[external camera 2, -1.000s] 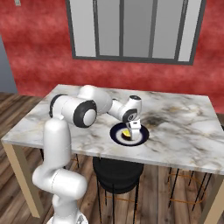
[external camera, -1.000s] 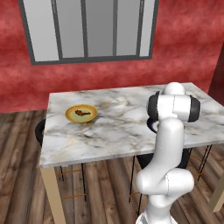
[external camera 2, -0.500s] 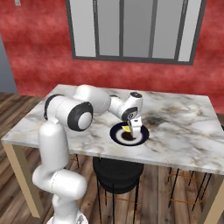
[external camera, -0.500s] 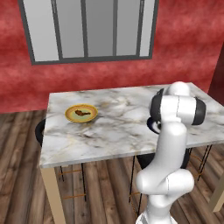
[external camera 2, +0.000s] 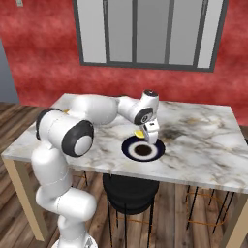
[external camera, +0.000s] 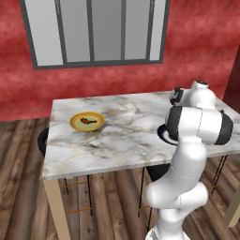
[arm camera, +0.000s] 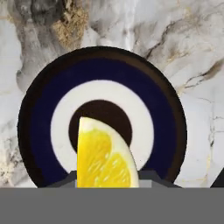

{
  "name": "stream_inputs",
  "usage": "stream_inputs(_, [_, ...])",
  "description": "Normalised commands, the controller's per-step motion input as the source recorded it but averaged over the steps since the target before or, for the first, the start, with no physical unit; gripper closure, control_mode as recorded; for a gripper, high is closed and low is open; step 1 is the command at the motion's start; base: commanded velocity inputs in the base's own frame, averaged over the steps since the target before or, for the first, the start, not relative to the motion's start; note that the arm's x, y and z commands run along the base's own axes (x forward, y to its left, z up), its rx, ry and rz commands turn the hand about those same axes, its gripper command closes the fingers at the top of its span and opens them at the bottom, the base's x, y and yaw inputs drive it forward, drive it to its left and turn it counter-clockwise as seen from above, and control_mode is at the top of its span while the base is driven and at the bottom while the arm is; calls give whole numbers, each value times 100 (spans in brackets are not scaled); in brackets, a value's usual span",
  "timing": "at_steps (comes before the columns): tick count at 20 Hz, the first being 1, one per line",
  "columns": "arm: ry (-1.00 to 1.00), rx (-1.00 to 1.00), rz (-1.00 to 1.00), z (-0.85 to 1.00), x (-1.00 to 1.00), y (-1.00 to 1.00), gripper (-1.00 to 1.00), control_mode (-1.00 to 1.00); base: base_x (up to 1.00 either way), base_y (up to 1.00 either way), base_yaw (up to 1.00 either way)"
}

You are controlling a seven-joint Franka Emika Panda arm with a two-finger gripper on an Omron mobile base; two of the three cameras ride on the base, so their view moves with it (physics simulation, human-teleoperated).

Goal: Transport the chicken drumstick and lemon wedge to the fridge. Place the chicken drumstick on the rack containing meat and place the lemon wedge on the rack containing the vegetable, ensuring meats and vegetables are on different racks.

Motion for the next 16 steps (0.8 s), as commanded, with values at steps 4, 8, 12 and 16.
stream_inputs(4, [-5,-6,19,59,-81,11,100,-100,0,0,0])
stream_inputs(8, [-13,-7,17,33,-100,24,100,-100,0,0,0])
stream_inputs(12, [-17,-7,5,18,-100,46,100,-100,0,0,0])
stream_inputs(16, [-20,-6,-1,36,-96,59,100,-100,0,0,0])
